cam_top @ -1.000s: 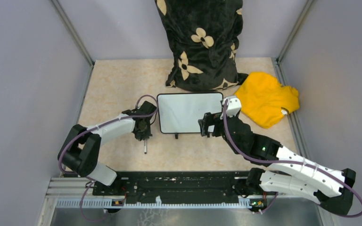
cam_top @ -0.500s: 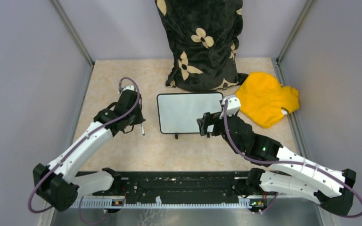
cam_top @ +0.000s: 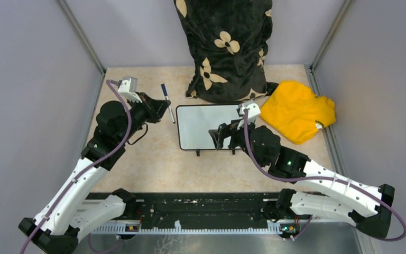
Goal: Write a sentence on the whiteboard
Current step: Open the whiteboard marker at the center of the board.
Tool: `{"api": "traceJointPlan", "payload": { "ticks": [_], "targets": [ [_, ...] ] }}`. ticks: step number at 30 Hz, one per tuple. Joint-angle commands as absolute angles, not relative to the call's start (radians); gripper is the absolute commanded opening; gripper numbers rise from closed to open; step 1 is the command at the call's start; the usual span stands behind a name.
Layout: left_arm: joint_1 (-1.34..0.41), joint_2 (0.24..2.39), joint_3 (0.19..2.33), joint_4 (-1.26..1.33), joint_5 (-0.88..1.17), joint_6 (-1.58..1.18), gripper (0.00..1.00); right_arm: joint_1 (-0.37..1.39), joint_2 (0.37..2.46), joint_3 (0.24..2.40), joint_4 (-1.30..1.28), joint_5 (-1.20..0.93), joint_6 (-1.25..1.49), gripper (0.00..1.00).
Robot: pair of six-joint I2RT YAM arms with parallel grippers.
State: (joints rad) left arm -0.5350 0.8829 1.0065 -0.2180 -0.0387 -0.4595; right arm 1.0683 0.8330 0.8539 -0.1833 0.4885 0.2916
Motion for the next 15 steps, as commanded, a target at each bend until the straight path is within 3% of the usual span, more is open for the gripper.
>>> {"api": "traceJointPlan", "payload": {
  "ticks": [1,15],
  "targets": [
    [-0.535,0.852,0.931,0.036,0.217,-0.508,0.0,1.062,0.857,0.908,-0.052,0.372,0.322,0.95],
    [-0.534,0.79,0.751,0.408,0.473,-0.727,0.0,1.061,0.867,0.858,0.163,0.067,0.378,0.93]
  ]
}}
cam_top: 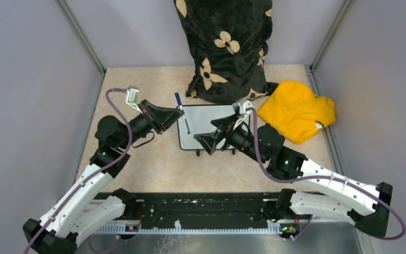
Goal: Write a sentence on the whiteboard
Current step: Open the whiteboard marker at the center of the board.
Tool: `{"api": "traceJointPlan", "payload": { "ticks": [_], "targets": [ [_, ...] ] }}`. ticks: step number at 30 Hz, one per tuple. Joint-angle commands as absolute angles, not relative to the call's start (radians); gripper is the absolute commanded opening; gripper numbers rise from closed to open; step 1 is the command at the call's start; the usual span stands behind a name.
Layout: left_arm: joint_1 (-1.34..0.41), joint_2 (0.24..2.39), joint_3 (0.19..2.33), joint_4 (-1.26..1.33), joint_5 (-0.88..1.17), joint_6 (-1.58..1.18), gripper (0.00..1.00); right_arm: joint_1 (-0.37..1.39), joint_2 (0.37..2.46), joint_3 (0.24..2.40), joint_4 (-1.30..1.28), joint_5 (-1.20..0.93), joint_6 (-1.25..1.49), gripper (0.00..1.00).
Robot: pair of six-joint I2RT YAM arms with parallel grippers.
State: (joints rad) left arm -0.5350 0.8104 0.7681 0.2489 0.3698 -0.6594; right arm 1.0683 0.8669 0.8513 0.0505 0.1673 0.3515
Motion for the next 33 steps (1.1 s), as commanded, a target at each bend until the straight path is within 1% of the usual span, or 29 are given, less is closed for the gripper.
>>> {"api": "traceJointPlan", "payload": {
  "ticks": [1,8,13,18,26,33],
  "targets": [
    [-0.534,0.792,0.75,0.413,0.481,-0.733,0.0,1.062,0.865,0.856,0.174,0.065,0.385,0.93],
    [-0.535,0.799,0.73,0.489,0.527,-0.776,0.0,1.062,0.895,0.864,0.224,0.034,0.428,0.93],
    [-0.534,0.807,0.729,0.526,0.559,-0.808,0.0,1.062,0.935,0.895,0.232,0.012,0.456,0.9],
    [-0.535,0.803,0.728,0.552,0.589,-0.831,0.0,1.062,0.976,0.93,0.204,0.053,0.497,0.82],
    [-0.534,0.802,0.73,0.578,0.659,-0.858,0.0,1.06,0.995,0.942,0.256,-0.029,0.505,0.74],
    [-0.535,0.813,0.733,0.608,0.703,-0.877,0.0,1.06,0.991,0.941,0.285,-0.055,0.504,0.67]
  ]
}}
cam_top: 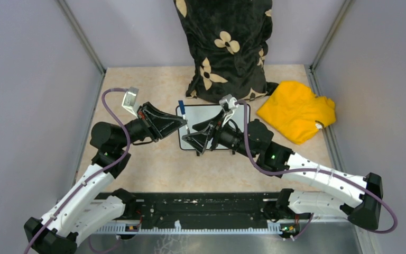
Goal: Write a sentence on the whiteboard
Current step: Open the whiteboard marker at the center of the board.
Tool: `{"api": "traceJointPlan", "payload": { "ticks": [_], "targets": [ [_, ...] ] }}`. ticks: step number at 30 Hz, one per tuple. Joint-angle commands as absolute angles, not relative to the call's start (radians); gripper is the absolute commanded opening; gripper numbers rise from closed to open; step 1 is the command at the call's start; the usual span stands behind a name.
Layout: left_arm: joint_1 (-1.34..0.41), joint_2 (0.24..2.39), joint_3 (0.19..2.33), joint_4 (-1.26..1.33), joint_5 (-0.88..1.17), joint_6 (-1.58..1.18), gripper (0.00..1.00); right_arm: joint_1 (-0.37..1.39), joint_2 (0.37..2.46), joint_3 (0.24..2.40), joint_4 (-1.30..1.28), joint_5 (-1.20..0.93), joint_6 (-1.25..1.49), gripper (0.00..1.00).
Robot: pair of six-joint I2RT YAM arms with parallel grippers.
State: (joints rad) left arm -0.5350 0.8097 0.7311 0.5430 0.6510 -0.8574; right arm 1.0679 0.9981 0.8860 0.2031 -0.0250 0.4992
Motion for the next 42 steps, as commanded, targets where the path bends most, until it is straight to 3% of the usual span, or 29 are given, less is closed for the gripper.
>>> {"api": "traceJointPlan", "payload": {
  "ticks": [1,10,19,23,28,30,32,34,36,42],
  "targets": [
    [-0.535,0.815,0.734,0.612,0.706,-0.881,0.0,1.06,0.993,0.944,0.284,-0.059,0.504,0.66],
    [-0.535,0.818,0.733,0.619,0.715,-0.888,0.0,1.059,0.998,0.95,0.302,-0.068,0.505,0.63],
    [-0.535,0.826,0.743,0.614,0.747,-0.884,0.0,1.06,1.015,0.964,0.314,-0.121,0.497,0.49],
    [-0.535,0.828,0.75,0.611,0.75,-0.88,0.0,1.059,1.017,0.963,0.316,-0.141,0.493,0.39],
    [-0.534,0.831,0.759,0.607,0.75,-0.868,0.0,1.06,1.009,0.955,0.306,-0.157,0.482,0.2],
    [-0.535,0.833,0.764,0.605,0.749,-0.865,0.17,1.06,1.0,0.952,0.296,-0.157,0.475,0.13],
    [-0.535,0.833,0.763,0.613,0.755,-0.86,0.49,1.059,0.992,0.946,0.283,-0.154,0.464,0.06],
    [-0.535,0.831,0.762,0.617,0.755,-0.859,0.72,1.06,0.981,0.944,0.262,-0.15,0.449,0.0],
    [-0.535,0.831,0.762,0.613,0.746,-0.855,0.8,1.059,0.968,0.938,0.236,-0.143,0.434,0.0],
    [-0.535,0.847,0.807,0.562,0.73,-0.81,0.82,1.06,0.928,0.923,0.172,-0.144,0.399,0.0]
  ]
}}
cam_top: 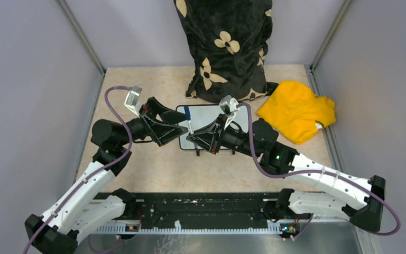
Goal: Write a sentence on the whiteboard
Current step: Open the whiteboard marker at the center of the board.
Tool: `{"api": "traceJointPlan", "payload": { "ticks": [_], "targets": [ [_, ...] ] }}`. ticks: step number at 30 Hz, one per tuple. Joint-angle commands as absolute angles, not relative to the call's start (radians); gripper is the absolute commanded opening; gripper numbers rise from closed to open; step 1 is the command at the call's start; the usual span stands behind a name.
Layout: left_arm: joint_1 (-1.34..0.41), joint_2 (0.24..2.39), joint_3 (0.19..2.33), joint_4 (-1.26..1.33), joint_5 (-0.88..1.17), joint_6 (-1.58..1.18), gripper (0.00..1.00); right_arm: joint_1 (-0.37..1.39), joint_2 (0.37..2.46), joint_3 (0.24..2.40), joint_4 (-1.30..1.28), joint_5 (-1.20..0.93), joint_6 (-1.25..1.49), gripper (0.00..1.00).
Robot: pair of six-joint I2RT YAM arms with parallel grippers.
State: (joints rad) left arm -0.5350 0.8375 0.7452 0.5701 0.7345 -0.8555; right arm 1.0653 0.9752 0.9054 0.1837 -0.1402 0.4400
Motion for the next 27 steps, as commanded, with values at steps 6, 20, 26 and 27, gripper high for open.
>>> {"api": "traceJointPlan", "payload": {
  "ticks": [6,20,26,27],
  "targets": [
    [-0.535,0.902,0.868,0.546,0.745,-0.797,0.81,1.06,0.918,0.923,0.142,-0.184,0.382,0.0],
    [-0.535,0.965,0.881,0.627,0.843,-0.839,0.58,1.06,0.923,0.924,0.141,-0.21,0.371,0.0],
    [-0.535,0.965,0.876,0.638,0.856,-0.843,0.38,1.06,0.928,0.923,0.143,-0.207,0.373,0.0],
    [-0.535,0.965,0.876,0.639,0.858,-0.843,0.34,1.061,0.929,0.923,0.143,-0.207,0.374,0.0]
  ]
}}
